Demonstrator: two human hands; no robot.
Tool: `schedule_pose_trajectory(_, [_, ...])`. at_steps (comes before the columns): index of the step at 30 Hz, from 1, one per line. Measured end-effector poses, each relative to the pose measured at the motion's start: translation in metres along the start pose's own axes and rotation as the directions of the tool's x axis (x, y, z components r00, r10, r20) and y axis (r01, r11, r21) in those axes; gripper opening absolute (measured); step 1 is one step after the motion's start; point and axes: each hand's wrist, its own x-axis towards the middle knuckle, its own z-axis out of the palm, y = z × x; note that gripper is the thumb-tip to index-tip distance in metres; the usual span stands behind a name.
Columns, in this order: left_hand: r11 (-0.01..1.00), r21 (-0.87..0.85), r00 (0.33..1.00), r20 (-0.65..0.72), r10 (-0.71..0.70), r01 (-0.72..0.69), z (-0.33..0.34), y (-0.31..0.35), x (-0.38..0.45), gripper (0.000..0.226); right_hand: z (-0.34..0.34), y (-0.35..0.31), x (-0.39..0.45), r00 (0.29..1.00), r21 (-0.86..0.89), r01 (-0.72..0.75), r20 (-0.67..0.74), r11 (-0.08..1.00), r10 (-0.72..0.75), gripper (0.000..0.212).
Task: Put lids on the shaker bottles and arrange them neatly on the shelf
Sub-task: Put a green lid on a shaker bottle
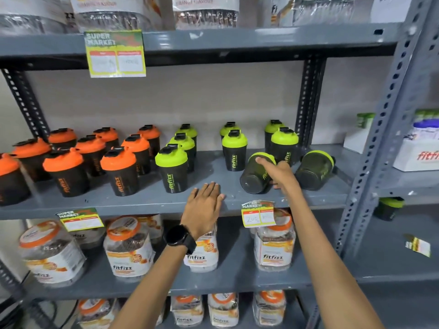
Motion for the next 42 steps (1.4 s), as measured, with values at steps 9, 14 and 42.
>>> schedule_pose_trajectory(9, [1.000,0.000,0.999,-0.046,-0.014,0.014,0.009,-0.002,0.002,0.062,0.014,0.000,-0.044,0.944,0.054,0.266,-0.217,0.962,-0.249,0.084])
schedule_pose_trajectory(14, [1.000,0.022,0.997,-0.080,-0.007,0.009,0.009,-0.001,0.001,0.063,0.046,-0.005,-0.063,0.752,-0.154,0.544,-0.346,0.825,-0.561,0.078])
schedule_pose_trajectory(42, [0.998,-0.030,0.998,-0.038,-0.058,0.057,0.007,0.006,0.003,0.057,-0.054,0.036,-0.047,0.649,-0.368,0.379,-0.548,0.849,-0.528,0.036])
